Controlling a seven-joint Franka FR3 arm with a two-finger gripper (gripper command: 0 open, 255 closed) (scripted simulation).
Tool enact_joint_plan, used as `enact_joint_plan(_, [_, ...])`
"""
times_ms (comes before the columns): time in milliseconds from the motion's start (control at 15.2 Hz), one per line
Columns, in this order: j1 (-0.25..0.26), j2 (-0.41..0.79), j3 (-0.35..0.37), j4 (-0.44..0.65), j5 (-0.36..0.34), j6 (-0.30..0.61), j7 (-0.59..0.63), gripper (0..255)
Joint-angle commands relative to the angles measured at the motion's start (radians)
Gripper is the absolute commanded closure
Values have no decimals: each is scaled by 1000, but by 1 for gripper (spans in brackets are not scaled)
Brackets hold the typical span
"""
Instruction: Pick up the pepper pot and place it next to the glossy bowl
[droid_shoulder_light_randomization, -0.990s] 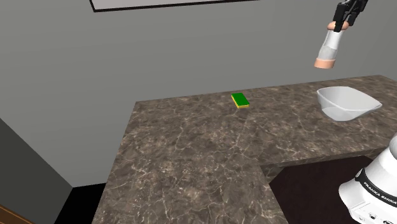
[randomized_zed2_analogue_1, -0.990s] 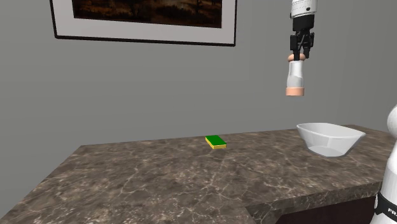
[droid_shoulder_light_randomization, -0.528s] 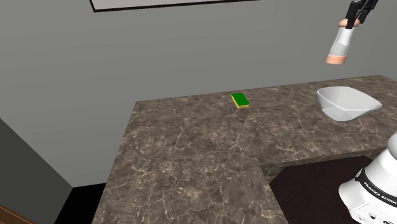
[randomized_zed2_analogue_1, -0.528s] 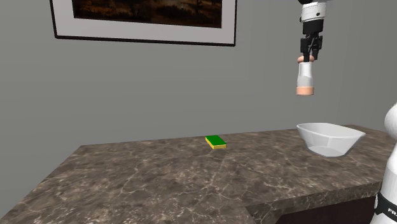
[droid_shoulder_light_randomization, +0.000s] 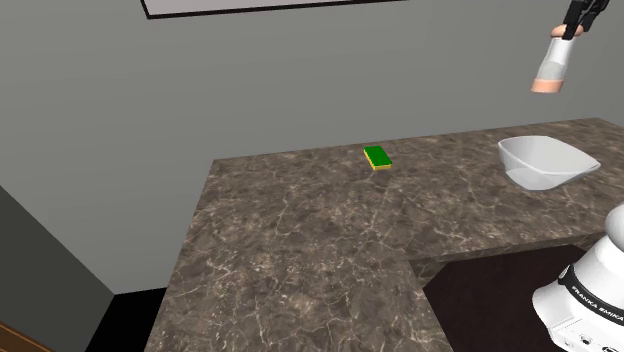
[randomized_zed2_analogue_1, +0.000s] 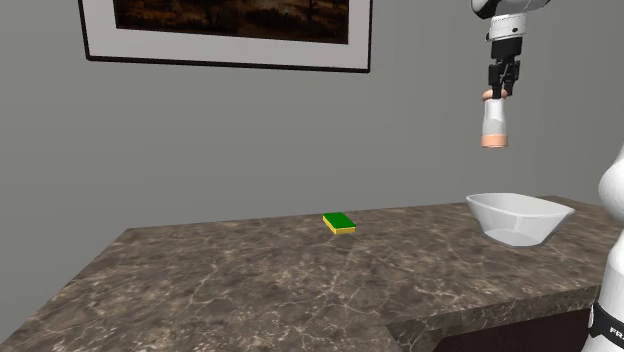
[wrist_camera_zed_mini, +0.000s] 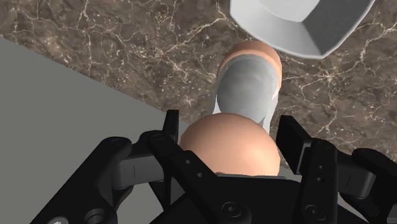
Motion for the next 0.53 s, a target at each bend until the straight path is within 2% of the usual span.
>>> enact_joint_plan(0, [-27, 73, -37, 70, 48, 0, -66, 255])
enact_joint_plan(330, [-145, 288, -96, 302, 203, -47, -219, 255])
enact_joint_plan(462, [-139, 273, -91, 256, 192, -13, -213, 255])
